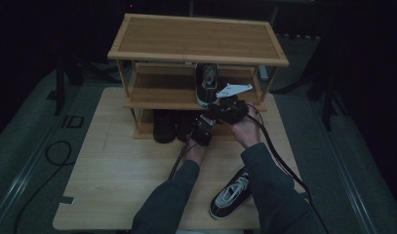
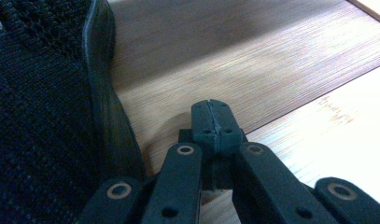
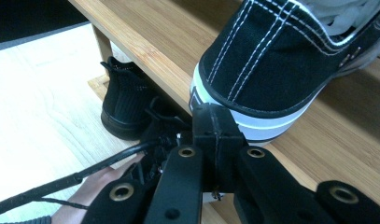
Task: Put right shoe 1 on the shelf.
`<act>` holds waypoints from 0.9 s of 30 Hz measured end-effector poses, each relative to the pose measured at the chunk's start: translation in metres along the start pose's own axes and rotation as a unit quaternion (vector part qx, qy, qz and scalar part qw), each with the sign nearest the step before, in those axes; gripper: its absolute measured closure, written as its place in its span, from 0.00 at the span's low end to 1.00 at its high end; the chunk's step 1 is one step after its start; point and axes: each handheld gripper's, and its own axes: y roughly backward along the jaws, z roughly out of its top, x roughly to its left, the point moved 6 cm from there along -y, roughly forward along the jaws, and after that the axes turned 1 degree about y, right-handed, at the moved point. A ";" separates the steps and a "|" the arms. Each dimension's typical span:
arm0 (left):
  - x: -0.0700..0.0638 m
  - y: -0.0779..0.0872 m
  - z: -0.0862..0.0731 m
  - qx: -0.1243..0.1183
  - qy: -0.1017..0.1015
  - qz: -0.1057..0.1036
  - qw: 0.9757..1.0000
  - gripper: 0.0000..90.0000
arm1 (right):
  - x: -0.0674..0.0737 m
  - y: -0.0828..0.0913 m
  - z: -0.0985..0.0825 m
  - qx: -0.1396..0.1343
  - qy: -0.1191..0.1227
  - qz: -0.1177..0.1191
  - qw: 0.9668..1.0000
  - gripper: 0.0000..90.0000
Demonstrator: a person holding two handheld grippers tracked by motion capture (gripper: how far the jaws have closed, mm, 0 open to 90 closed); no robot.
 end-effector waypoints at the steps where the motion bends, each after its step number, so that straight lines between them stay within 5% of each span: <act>1: 0.000 0.000 0.000 -0.003 0.004 0.000 1.000 1.00 | 0.000 -0.001 0.001 -0.001 -0.002 0.003 1.000 1.00; 12: 0.001 0.000 0.000 -0.003 0.006 -0.003 1.000 1.00 | 0.004 0.013 -0.006 0.003 0.007 -0.001 1.000 1.00; 27: 0.000 -0.001 0.001 -0.009 0.013 -0.013 1.000 1.00 | -0.004 0.054 -0.054 0.037 -0.004 -0.025 0.999 0.99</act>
